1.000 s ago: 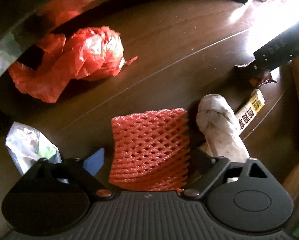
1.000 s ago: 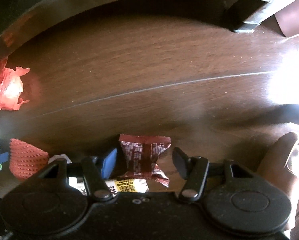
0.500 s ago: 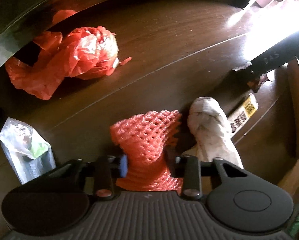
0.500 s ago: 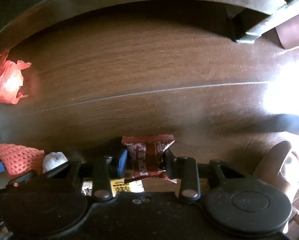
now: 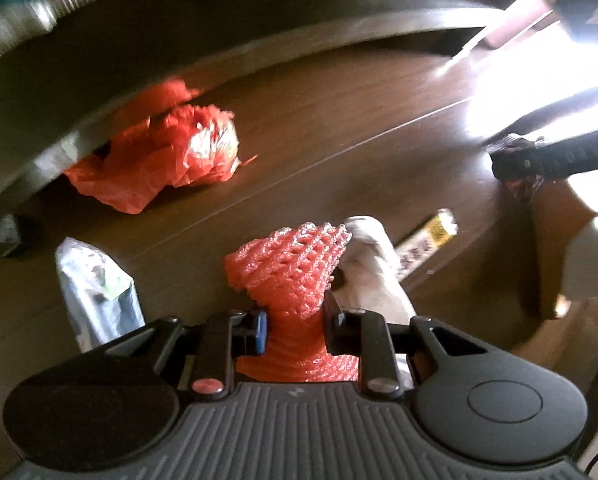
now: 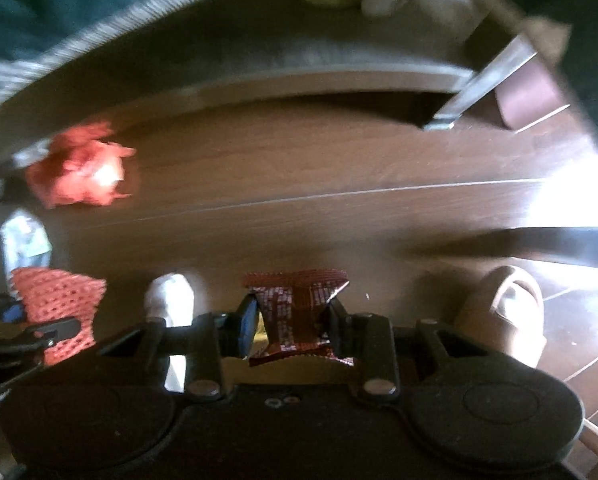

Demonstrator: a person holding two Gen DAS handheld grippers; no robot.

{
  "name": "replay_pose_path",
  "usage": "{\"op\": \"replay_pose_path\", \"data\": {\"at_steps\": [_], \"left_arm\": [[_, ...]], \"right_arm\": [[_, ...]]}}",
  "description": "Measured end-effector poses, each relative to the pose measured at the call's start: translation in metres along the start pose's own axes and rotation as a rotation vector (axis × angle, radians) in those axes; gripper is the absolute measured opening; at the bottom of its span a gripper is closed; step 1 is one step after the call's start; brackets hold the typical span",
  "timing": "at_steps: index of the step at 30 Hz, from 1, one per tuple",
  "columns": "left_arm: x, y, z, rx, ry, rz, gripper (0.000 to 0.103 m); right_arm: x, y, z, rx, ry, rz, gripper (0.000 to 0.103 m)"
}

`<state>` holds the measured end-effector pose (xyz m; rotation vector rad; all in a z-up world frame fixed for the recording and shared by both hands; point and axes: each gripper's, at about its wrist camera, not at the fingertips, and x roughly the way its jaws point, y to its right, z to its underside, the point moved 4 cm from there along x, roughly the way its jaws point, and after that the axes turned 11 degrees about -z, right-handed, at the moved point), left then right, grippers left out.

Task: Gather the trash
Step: 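Grasp red foam net with left tool while right tool grasps candy wrapper, then carry foam net and candy wrapper over green bin and open both tools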

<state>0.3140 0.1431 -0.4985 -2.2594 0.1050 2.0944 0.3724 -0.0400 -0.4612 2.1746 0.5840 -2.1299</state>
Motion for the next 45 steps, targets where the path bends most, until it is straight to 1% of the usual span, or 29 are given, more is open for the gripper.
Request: {"op": "replay_pose_path", "data": {"at_steps": [2,4,9,12,17,21,25,30,36,40,45], "left_arm": [[-0.024,0.004,-0.002,0.000,0.016,0.005,0.024],[-0.051,0.005,-0.005,0.005,0.033,0.011,0.025],[-0.118,0.018,-0.016,0.013,0.118,0.010,0.025],[-0.161,0.029,-0.016,0.006,0.171,0.016,0.025],[-0.227,0.046,0.000,-0.031,0.245,0.026,0.025],[-0.278,0.056,0.013,-0.057,0.312,0.005,0.025],[-0.333,0.062,0.021,-0.091,0.387,-0.011,0.025],[-0.404,0.083,0.028,-0.098,0.494,-0.026,0.025],[-0.483,0.123,0.030,-0.063,0.642,-0.032,0.025],[-0.531,0.158,0.024,-0.019,0.741,-0.041,0.025],[-0.588,0.199,0.008,0.011,0.847,-0.001,0.025]], "right_arm": [[-0.025,-0.009,0.007,-0.019,0.020,-0.007,0.033],[-0.053,-0.017,0.012,-0.033,0.060,-0.029,0.033],[-0.127,-0.039,0.025,-0.099,0.157,-0.075,0.033],[-0.170,-0.049,0.038,-0.133,0.225,-0.097,0.033],[-0.237,-0.059,0.063,-0.143,0.323,-0.129,0.033],[-0.290,-0.067,0.086,-0.173,0.406,-0.152,0.033],[-0.354,-0.069,0.111,-0.224,0.514,-0.154,0.033],[-0.428,-0.057,0.136,-0.259,0.636,-0.131,0.033],[-0.506,-0.034,0.163,-0.265,0.777,-0.130,0.033],[-0.551,-0.017,0.178,-0.275,0.873,-0.104,0.033],[-0.597,0.011,0.189,-0.247,0.978,-0.064,0.033]]}}
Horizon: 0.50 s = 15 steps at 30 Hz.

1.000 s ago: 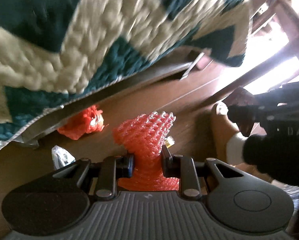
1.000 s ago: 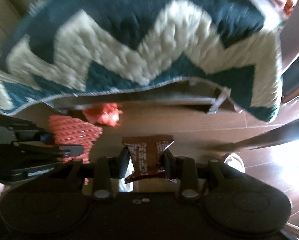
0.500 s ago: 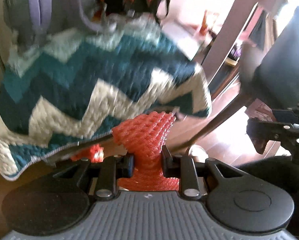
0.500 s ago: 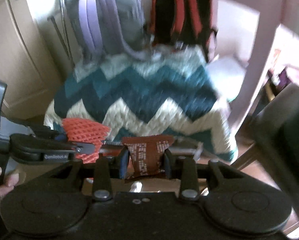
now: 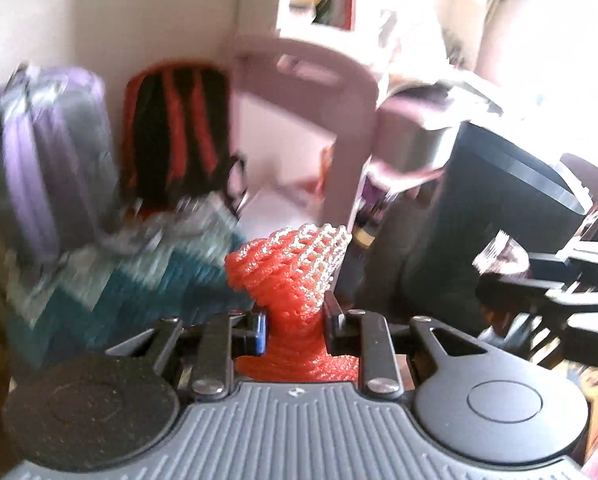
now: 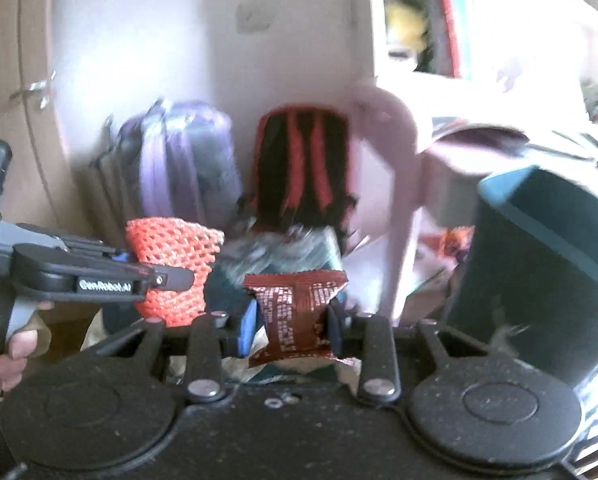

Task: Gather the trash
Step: 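Carry foam net and candy wrapper over green bin and open both tools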

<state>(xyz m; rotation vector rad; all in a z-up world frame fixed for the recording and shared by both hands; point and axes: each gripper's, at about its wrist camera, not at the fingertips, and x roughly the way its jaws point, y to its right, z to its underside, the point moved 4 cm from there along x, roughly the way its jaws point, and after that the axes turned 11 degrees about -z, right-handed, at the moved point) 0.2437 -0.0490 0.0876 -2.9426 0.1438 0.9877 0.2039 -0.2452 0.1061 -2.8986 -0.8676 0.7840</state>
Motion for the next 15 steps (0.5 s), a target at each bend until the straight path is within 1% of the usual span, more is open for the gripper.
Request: {"op": "replay_pose_path", "data": {"at_steps": [2,5,9,11,15], "left_arm": [[-0.009,0.019,-0.025,0.004,0.046,0.023,0.025],[-0.018,0.048,-0.058,0.004,0.093,0.064,0.025],[-0.029,0.089,-0.095,0.038,0.169,0.104,0.025],[-0.034,0.112,-0.113,0.062,0.209,0.120,0.025],[-0.036,0.158,-0.141,0.107,0.254,0.146,0.025]], "right_arm": [[-0.016,0.013,-0.012,-0.004,0.038,0.033,0.033],[-0.039,0.036,-0.027,0.007,0.089,0.080,0.033],[-0.065,0.070,-0.044,0.030,0.147,0.147,0.033],[-0.073,0.086,-0.049,0.039,0.160,0.180,0.033],[-0.086,0.122,-0.052,0.076,0.165,0.244,0.033]]}}
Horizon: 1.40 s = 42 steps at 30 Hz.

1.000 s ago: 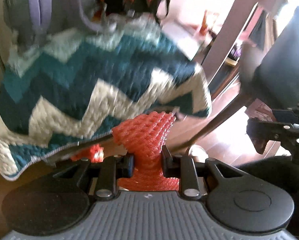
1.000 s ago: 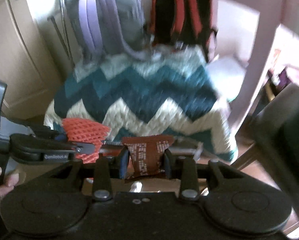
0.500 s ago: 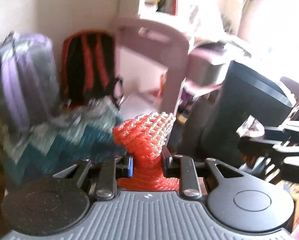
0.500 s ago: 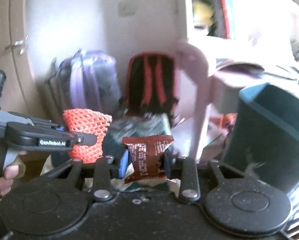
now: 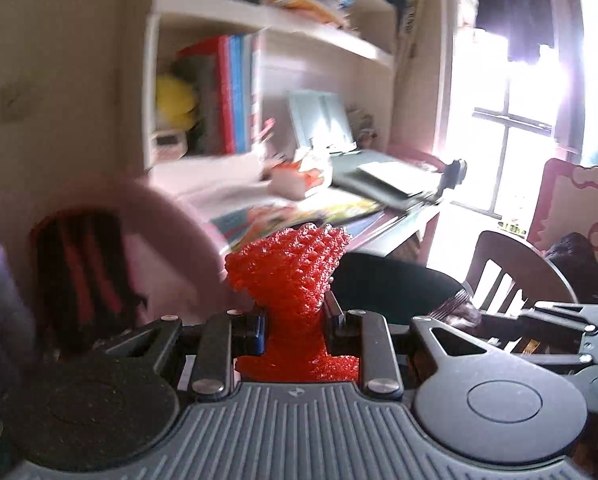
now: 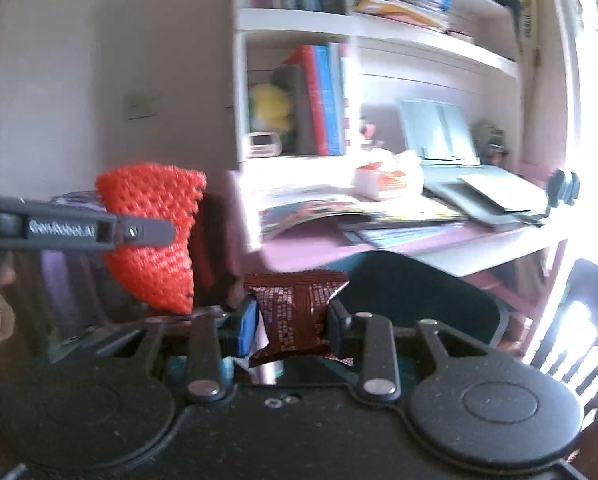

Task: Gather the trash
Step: 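Carry foam net and candy wrapper over green bin and open both tools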

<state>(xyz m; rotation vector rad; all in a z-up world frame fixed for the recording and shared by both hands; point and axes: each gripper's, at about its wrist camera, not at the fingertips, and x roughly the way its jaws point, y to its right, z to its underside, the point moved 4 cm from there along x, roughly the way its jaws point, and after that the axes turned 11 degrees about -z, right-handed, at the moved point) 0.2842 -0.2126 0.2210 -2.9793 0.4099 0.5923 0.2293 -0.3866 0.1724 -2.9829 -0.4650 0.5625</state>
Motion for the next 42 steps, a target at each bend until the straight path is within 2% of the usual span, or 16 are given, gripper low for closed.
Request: {"op": "replay_pose_path", "data": {"at_steps": [5,14,20,25,32,34,37,38,42], "left_arm": [[0.035,0.046,-0.020,0.026,-0.009,0.040,0.025],[0.101,0.110,-0.006,0.111,-0.113,0.057,0.025],[0.139,0.120,0.014,0.147,-0.210,0.015,0.025],[0.156,0.126,0.026,0.180,-0.262,0.009,0.025],[0.163,0.133,0.034,0.195,-0.287,0.018,0.029],[0.163,0.133,0.034,0.190,-0.290,0.024,0.036],[0.160,0.131,0.035,0.162,-0.281,0.030,0.069],[0.158,0.130,0.035,0.153,-0.271,0.029,0.072],[0.150,0.129,0.032,0.144,-0.263,0.047,0.072]], "right_arm": [[0.014,0.035,0.007,0.027,-0.039,0.064,0.033],[0.043,0.066,0.030,0.022,-0.144,0.105,0.033],[0.060,0.078,0.040,0.030,-0.199,0.108,0.034],[0.065,0.081,0.047,0.026,-0.225,0.110,0.035],[0.063,0.090,0.050,0.052,-0.225,0.108,0.042],[0.061,0.092,0.050,0.060,-0.221,0.106,0.043],[0.058,0.094,0.049,0.072,-0.213,0.106,0.046],[0.056,0.093,0.049,0.075,-0.208,0.103,0.046],[0.047,0.090,0.047,0.081,-0.191,0.096,0.051]]}}
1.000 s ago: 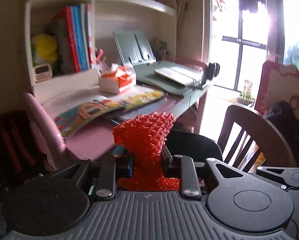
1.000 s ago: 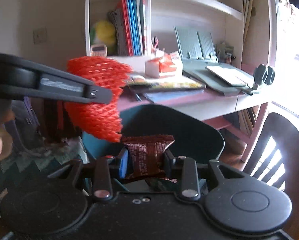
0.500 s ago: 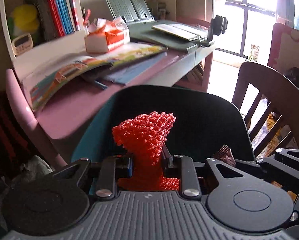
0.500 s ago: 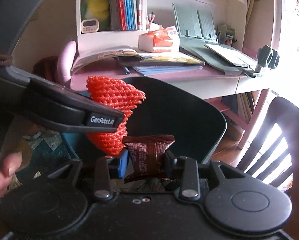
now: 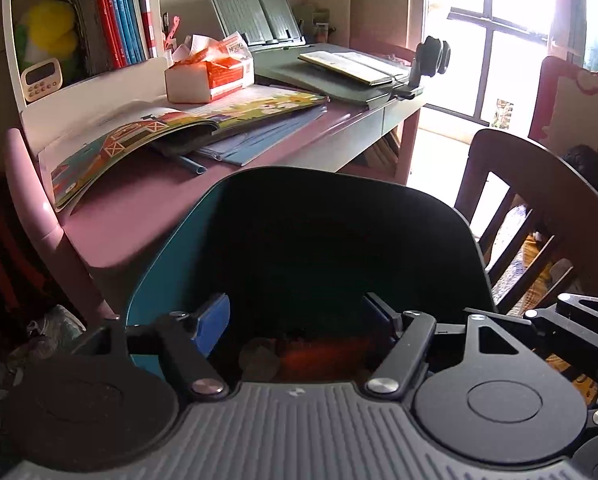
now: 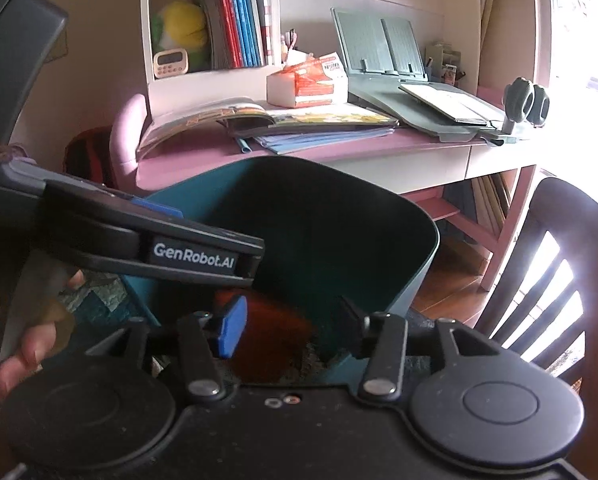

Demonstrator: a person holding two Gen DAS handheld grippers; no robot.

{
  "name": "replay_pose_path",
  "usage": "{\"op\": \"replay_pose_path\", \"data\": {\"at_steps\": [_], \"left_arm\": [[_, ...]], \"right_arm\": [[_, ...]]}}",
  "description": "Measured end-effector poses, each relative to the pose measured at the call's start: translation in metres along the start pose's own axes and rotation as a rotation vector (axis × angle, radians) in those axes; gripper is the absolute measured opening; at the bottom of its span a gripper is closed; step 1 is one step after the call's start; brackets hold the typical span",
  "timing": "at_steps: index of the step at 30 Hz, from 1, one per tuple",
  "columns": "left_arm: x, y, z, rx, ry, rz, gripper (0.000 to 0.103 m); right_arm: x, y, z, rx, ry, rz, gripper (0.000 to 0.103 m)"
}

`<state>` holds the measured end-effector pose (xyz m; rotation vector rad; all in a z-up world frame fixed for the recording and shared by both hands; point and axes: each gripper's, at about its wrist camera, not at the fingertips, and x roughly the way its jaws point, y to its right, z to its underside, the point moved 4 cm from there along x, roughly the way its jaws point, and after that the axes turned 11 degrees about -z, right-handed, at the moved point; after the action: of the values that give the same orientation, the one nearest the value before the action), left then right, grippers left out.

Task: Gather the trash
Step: 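Carry foam net and candy wrapper over green bin and open both tools, then move both open tools back down toward the floor trash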

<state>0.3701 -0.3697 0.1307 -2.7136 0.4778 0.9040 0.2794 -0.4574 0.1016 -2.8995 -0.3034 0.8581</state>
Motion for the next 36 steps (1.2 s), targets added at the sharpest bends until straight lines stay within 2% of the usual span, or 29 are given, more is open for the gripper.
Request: {"op": "replay_pose_path", "data": {"at_steps": [3,10,18,22,28,36], "left_arm": [[-0.010,-0.002,0.000,-0.006,0.010,-0.002,0.080],[-0.042,-0.014,0.003,-0.022,0.044,-0.002,0.081],[-0.087,-0.046,0.018,-0.060,0.085,-0.024,0.082],[-0.108,-0.068,0.031,-0.080,0.100,-0.041,0.084],[-0.142,-0.111,0.058,-0.140,0.134,-0.066,0.101],[-0.172,-0.170,0.105,-0.196,0.138,-0.106,0.101]], "right_arm": [[-0.009,-0.004,0.000,-0.004,0.012,-0.003,0.052],[-0.034,-0.021,-0.002,-0.030,0.052,-0.016,0.054],[-0.061,-0.055,-0.002,-0.070,0.080,-0.054,0.055],[-0.070,-0.077,-0.002,-0.088,0.091,-0.087,0.056],[-0.073,-0.117,0.004,-0.130,0.093,-0.153,0.056],[-0.058,-0.179,0.017,-0.168,0.061,-0.273,0.057]]}}
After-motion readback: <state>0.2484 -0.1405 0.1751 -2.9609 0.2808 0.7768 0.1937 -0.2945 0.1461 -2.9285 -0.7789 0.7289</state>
